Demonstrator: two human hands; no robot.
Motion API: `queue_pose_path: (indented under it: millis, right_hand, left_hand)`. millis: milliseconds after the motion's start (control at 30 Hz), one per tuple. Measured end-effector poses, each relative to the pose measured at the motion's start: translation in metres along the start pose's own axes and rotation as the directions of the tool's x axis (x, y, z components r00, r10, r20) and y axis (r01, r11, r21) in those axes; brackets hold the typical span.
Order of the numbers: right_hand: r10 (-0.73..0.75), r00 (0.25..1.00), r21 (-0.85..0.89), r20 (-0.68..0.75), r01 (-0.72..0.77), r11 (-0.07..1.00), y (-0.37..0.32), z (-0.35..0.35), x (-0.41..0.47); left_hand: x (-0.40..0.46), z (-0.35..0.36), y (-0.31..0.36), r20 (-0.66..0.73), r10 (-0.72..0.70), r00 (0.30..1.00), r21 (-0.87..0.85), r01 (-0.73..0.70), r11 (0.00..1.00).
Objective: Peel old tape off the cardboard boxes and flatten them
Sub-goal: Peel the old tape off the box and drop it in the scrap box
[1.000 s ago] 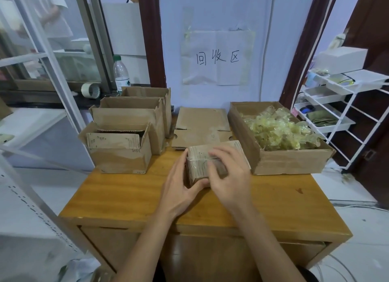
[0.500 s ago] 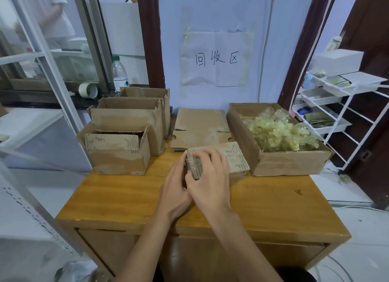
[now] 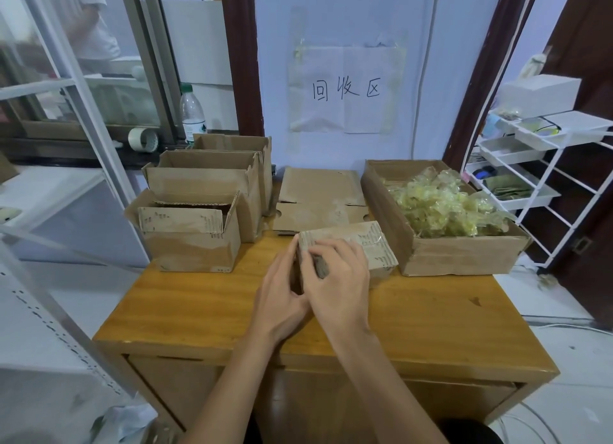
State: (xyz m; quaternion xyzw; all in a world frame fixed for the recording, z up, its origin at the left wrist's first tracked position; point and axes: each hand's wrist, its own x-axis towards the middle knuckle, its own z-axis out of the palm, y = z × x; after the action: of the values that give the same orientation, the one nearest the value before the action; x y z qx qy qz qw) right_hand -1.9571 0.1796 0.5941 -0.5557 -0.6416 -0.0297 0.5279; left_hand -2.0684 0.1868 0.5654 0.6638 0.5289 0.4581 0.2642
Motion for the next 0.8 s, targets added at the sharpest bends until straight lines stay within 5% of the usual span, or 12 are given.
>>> queue_pose_path:
  millis: [800]
  right_hand:
    - [-0.087,0.986,0.032,0.143,0.083,0.996,0.029,-0.031,0.028]
  left_hand:
    - [0.001,0.002,-0.004,-0.007,0.024,1.000,0.029,-0.024,0.999]
